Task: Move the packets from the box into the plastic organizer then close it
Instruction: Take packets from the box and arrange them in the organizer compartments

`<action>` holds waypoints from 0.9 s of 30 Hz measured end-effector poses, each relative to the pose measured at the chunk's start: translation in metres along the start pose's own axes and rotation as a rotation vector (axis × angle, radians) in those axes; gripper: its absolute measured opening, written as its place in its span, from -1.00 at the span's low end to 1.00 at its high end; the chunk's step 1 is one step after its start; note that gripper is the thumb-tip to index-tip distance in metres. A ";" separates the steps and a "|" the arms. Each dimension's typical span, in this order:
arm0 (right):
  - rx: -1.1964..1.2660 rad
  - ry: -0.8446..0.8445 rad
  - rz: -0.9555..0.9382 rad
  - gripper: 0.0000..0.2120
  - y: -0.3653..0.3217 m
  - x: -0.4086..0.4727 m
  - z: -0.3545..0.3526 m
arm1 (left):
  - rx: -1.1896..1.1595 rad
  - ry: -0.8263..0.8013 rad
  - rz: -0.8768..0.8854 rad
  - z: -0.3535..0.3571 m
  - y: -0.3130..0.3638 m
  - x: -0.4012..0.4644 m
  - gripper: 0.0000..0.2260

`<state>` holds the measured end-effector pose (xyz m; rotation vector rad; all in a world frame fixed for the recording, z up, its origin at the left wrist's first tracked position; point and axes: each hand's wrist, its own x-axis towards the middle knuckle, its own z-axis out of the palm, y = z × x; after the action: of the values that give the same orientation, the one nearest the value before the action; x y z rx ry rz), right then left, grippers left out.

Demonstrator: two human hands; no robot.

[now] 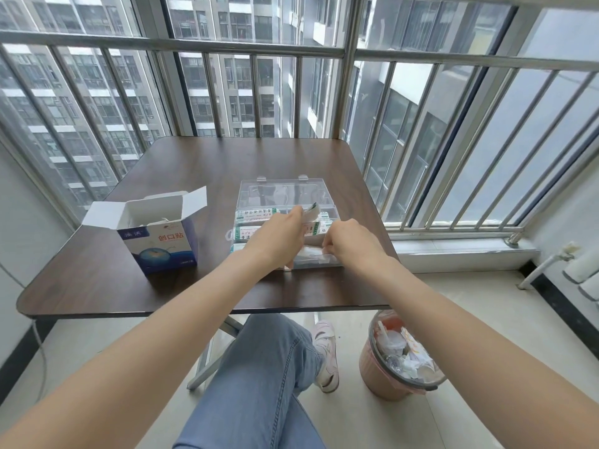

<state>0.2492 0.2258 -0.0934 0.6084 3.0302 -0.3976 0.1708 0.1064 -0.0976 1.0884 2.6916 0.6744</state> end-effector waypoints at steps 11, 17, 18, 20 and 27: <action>-0.069 0.038 0.002 -0.77 -0.012 -0.003 0.000 | -0.189 0.101 -0.015 -0.010 -0.008 -0.005 -0.80; -0.123 0.071 0.007 -0.72 -0.022 -0.006 0.002 | -0.154 0.034 0.000 -0.010 -0.010 -0.009 -0.85; -0.129 0.071 0.004 -0.73 -0.023 -0.006 0.002 | -0.157 0.026 0.005 -0.009 -0.010 -0.009 -0.85; -0.133 0.070 -0.005 -0.73 -0.026 -0.006 0.003 | -0.175 0.026 0.012 -0.008 -0.012 -0.009 -0.82; -0.146 0.098 -0.016 -0.75 -0.028 -0.009 0.003 | -0.232 0.007 -0.007 -0.009 -0.014 -0.012 -0.76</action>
<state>0.2469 0.1966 -0.0890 0.6115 3.1227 -0.1490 0.1681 0.0864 -0.0965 1.0182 2.5410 0.9616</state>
